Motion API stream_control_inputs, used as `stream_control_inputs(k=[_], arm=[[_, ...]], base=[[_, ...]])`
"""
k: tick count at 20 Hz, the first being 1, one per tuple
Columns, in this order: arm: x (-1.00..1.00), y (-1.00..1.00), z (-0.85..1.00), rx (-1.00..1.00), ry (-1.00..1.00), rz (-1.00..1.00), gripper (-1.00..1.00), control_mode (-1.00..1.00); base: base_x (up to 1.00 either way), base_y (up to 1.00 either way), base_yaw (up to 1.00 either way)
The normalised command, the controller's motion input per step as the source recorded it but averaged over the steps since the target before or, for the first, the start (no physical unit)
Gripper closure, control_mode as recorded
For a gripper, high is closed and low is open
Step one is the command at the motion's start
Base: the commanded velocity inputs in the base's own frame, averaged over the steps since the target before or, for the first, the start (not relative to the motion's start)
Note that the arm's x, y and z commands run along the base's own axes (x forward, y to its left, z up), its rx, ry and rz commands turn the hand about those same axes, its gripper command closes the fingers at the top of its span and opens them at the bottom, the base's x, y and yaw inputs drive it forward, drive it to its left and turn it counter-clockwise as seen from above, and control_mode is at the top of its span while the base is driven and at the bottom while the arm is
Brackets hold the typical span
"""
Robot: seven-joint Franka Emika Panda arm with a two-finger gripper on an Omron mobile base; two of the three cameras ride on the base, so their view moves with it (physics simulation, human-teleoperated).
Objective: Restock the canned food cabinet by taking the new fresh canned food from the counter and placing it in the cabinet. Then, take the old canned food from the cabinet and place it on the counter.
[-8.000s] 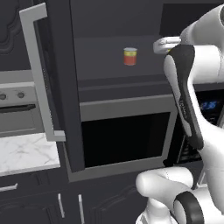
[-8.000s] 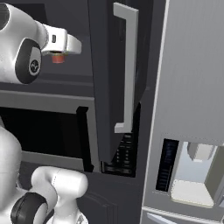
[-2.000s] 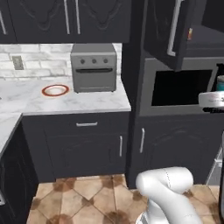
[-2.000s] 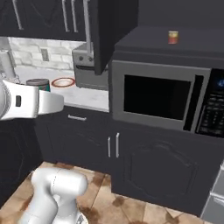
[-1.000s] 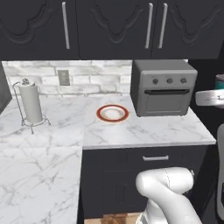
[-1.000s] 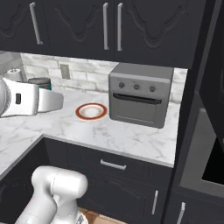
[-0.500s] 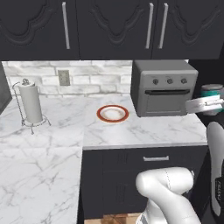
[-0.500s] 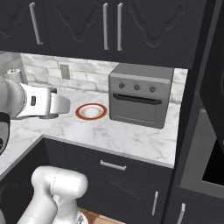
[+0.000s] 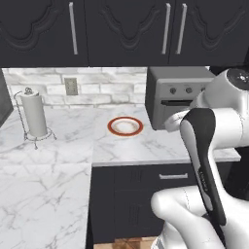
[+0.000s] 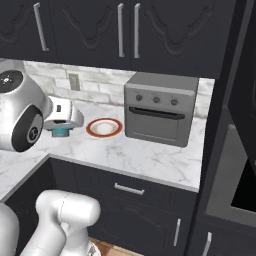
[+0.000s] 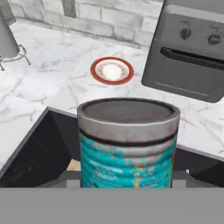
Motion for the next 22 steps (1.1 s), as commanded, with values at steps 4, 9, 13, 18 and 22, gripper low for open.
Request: stream_control_inputs(k=[4, 9, 13, 18, 22], arm=[[0.74, 0.0, -0.78, 0.05, 0.17, 0.24, 1.0, -1.0], [0.59, 0.0, -0.5, 0.2, 0.02, 0.24, 1.0, -1.0], [0.7, 0.16, -0.51, 0.13, 0.01, 0.17, 1.0, -1.0], [0.77, 0.21, -0.42, 0.0, 0.01, 0.09, 1.0, -1.0], [0.76, 0.11, -0.35, -0.02, 0.05, 0.03, 1.0, -1.0]], base=[[0.0, 0.0, 0.0], [0.0, 0.0, 0.0], [0.0, 0.0, 0.0], [0.0, 0.0, 0.0], [0.0, 0.0, 0.0]])
